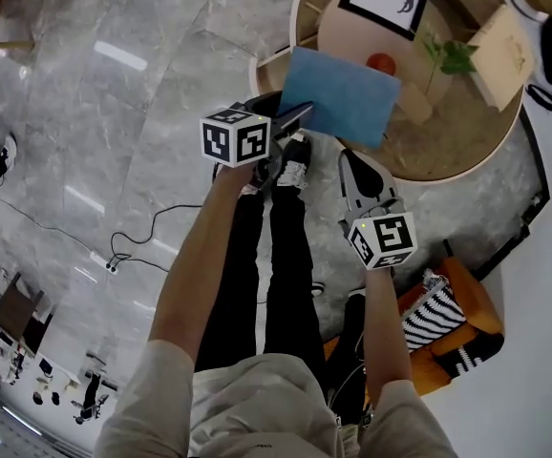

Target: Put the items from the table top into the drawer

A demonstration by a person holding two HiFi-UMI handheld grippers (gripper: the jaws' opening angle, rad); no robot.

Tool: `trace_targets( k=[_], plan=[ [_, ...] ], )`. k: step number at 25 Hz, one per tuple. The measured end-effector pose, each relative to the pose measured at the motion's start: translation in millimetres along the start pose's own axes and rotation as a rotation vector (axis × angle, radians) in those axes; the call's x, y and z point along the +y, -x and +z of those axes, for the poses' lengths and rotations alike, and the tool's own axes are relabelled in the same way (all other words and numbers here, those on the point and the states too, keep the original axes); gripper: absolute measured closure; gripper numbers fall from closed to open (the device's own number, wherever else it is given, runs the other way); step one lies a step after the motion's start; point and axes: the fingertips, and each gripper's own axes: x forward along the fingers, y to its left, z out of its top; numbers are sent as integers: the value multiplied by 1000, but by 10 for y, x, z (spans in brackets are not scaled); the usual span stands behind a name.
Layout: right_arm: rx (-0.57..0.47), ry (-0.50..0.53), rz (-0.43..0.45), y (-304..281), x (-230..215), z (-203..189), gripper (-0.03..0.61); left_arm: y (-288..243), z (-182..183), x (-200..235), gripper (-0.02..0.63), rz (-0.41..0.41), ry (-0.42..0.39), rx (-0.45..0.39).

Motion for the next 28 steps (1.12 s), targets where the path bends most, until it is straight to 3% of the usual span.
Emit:
trace_targets(
  k=[2,5,10,14,23,28],
  plan=[
    [10,13,-11,19,-15,-21,545,-11,-2,-30,411,-49,79,-13],
    [14,8,-19,53,14,-22,545,27,6,-85,485,-76,119,-21],
    [19,13,-19,39,104,26,545,169,-4,-182,531,-120,147,-31],
    [27,25,-17,-39,167,63,545,462,53,-273,558,-198,181,-116],
    [32,59,10,-205,388,138,545,1329,86,-150,560,-177,79,-174],
    [46,83,51,-259,619,189,545,1907,87,12,560,-110,41,-226]
  ],
)
